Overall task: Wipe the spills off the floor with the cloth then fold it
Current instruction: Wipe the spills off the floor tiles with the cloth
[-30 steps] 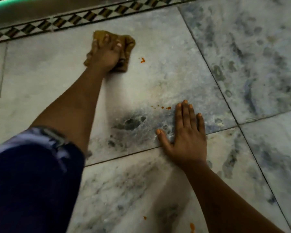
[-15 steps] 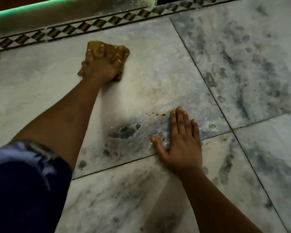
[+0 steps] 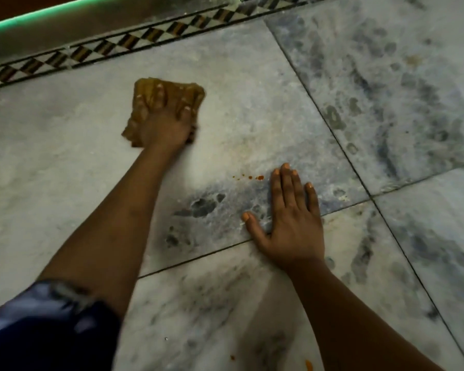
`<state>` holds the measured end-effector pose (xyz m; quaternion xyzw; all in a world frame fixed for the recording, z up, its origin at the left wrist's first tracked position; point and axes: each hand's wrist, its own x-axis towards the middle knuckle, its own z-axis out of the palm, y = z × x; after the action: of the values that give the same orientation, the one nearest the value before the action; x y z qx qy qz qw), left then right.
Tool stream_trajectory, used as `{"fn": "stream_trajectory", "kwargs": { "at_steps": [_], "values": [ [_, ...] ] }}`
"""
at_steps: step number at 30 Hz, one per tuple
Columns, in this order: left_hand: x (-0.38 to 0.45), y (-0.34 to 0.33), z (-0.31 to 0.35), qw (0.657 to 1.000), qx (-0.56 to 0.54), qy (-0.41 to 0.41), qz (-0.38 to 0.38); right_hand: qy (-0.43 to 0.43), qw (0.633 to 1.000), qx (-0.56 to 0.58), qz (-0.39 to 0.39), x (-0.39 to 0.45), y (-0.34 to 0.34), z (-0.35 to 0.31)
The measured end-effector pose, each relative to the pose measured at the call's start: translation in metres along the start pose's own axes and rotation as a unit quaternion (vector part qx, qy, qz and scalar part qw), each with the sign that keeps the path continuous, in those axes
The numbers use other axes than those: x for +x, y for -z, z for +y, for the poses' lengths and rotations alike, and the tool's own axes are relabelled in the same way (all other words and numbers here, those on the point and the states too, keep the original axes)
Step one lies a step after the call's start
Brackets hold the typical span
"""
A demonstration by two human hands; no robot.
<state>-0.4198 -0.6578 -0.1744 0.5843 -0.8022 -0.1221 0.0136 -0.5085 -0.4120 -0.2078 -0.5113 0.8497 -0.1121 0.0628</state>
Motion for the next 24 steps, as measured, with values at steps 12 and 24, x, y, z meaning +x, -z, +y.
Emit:
{"fn": "stream_trajectory", "kwargs": {
  "at_steps": [12,24],
  "values": [
    [-0.118,-0.005,-0.061,0.974,0.052,-0.216,-0.039,0.013,1.0,-0.009,-0.002,0.001,-0.002,0.001],
    [-0.128,-0.031,0.037,0.981,0.032,-0.167,-0.094,0.001,0.997,0.078,0.027,-0.006,0.006,0.008]
  ]
}}
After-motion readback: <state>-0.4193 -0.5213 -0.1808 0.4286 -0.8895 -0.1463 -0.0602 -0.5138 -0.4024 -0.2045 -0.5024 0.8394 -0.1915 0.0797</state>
